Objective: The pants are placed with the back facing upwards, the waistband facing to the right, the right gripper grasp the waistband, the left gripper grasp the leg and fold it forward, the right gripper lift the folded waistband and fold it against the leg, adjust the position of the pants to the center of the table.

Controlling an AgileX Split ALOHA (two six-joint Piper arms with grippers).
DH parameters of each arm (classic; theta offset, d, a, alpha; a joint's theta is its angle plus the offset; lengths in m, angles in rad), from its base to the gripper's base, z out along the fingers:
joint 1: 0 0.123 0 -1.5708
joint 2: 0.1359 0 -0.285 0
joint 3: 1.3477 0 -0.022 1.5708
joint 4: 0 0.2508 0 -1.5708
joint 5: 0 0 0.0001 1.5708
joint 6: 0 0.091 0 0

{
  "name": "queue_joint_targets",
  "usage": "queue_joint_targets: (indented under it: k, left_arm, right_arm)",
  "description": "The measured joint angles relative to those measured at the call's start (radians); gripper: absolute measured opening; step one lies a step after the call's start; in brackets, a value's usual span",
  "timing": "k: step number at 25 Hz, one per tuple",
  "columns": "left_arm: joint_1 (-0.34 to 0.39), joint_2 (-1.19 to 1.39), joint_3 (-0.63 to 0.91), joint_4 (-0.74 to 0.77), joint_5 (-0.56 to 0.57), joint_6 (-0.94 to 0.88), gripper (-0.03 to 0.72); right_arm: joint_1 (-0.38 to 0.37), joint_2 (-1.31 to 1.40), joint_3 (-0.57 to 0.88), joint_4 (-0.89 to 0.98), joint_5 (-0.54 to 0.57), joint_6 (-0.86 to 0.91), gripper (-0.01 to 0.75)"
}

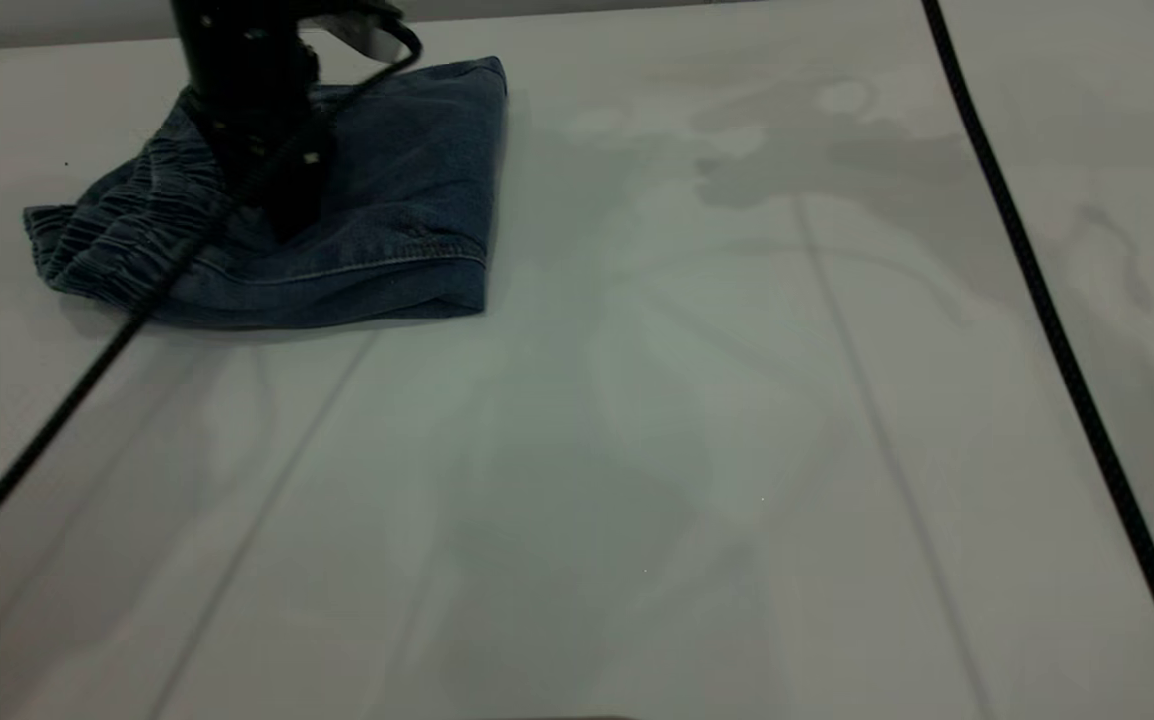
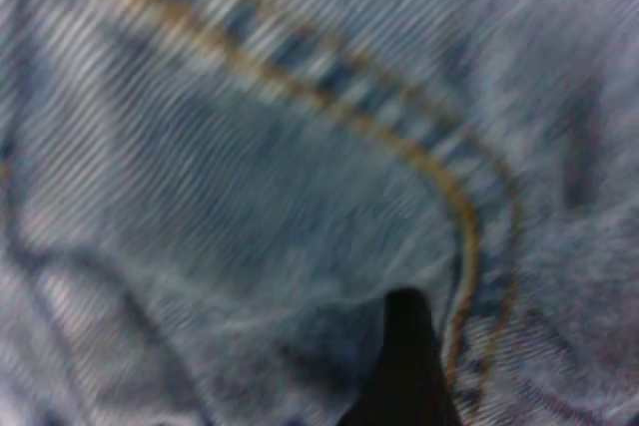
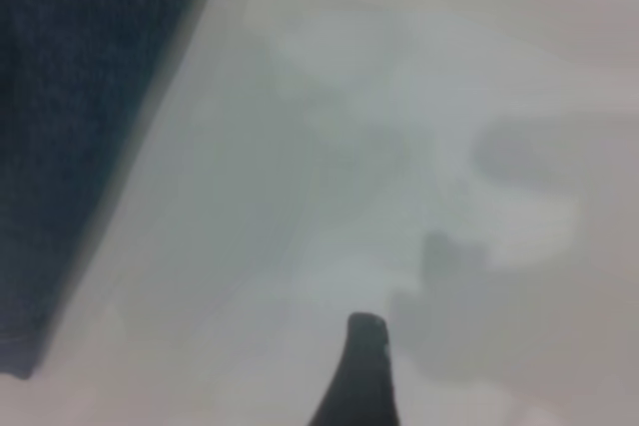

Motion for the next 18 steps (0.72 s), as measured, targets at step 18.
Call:
queue_joint_targets:
  k: [18]
  left_arm:
    - [-0.200, 0.005, -0.107, 0.103, 0.011, -0.315, 0.506]
  right_arm:
    - [-0.005, -0.151, 0.000, -0.078, 0.094, 0.007, 0.573]
